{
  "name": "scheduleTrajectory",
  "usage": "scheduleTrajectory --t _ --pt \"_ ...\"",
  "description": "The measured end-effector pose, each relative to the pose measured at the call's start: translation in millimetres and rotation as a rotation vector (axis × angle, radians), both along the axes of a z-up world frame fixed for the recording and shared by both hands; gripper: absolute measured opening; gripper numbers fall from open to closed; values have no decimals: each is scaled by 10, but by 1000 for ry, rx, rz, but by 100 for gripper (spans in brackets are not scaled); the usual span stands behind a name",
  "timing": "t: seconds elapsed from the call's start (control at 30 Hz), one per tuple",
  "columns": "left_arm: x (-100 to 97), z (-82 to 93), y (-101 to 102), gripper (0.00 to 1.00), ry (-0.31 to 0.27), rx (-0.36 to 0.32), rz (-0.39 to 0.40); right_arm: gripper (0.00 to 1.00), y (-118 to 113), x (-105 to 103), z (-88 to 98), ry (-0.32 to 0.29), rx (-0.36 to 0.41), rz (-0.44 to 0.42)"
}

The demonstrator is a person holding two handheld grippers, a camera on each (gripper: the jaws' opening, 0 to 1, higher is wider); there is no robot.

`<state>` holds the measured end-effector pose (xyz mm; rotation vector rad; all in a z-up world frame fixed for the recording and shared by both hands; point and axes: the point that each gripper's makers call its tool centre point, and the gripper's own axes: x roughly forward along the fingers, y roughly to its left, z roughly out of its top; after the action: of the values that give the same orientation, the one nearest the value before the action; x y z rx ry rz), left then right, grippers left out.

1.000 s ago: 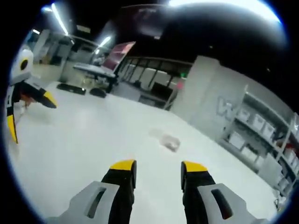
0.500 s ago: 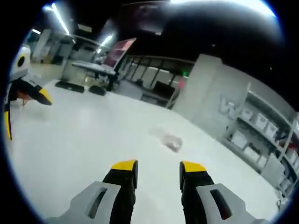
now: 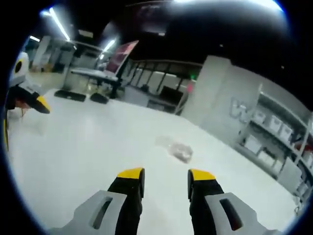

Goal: Open the resealable bag by pulling the two sides of the seal apart until the entire bag opening is separated and visibly accessible.

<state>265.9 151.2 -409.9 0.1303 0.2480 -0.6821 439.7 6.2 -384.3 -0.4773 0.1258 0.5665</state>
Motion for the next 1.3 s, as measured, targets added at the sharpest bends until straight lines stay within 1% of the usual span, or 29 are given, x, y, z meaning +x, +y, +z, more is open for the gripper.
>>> scheduleTrajectory --t 0.13,0.43,0.6,0.83,0.93,1.13,1.3 --pt "21 -23 24 84 17 -6 6 33 -9 16 -29 14 8 -8" --pt "14 -3 8 85 33 0 -5 32 34 63 25 16 24 -12" --pt "6 -47 9 85 38 34 6 31 51 122 62 13 42 -10" --pt "-12 -57 -55 85 59 13 -12 31 61 275 29 30 45 -16" --pt "-13 -35 -66 85 58 5 -17 30 96 289 34 29 61 -6" --pt "10 -29 -58 85 56 3 -12 30 135 294 -34 41 49 1" --pt "30 -28 -52 85 57 -1 -10 30 161 327 -56 50 57 2"
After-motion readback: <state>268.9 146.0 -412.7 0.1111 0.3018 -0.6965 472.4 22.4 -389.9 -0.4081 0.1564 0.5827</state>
